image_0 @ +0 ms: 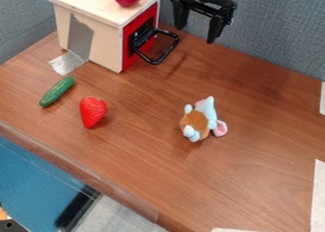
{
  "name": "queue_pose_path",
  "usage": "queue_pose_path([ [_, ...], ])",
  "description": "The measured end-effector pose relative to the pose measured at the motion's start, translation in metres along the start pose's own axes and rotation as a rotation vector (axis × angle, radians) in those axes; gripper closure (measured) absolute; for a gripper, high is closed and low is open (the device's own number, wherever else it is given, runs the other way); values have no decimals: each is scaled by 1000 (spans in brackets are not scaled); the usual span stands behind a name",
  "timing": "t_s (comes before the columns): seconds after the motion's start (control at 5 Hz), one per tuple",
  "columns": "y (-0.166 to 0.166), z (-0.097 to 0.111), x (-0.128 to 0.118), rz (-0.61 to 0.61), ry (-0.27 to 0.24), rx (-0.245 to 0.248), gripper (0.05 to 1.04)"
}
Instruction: Move the red bell pepper from the top of the drawer to table
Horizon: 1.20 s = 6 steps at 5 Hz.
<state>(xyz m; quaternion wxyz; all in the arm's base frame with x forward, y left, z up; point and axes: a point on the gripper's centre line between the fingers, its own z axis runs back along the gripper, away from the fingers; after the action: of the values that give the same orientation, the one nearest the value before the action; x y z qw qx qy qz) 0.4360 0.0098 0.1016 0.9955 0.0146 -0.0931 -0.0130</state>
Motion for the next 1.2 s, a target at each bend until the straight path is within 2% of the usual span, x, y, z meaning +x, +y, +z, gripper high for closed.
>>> queue_pose_path([
  [0.2, -1, -14, -4, -2, 38, -3, 82],
  [0.4, 4, -12, -5, -8, 60, -13, 82],
  [0.6, 26, 25, 16, 43, -1, -12, 82],
  [0.8, 48, 47, 22, 78, -28, -26, 82],
  [1.0, 75, 62, 19, 121, -34, -47, 82],
  [1.2, 104, 69, 7, 149, -46, -41, 82],
])
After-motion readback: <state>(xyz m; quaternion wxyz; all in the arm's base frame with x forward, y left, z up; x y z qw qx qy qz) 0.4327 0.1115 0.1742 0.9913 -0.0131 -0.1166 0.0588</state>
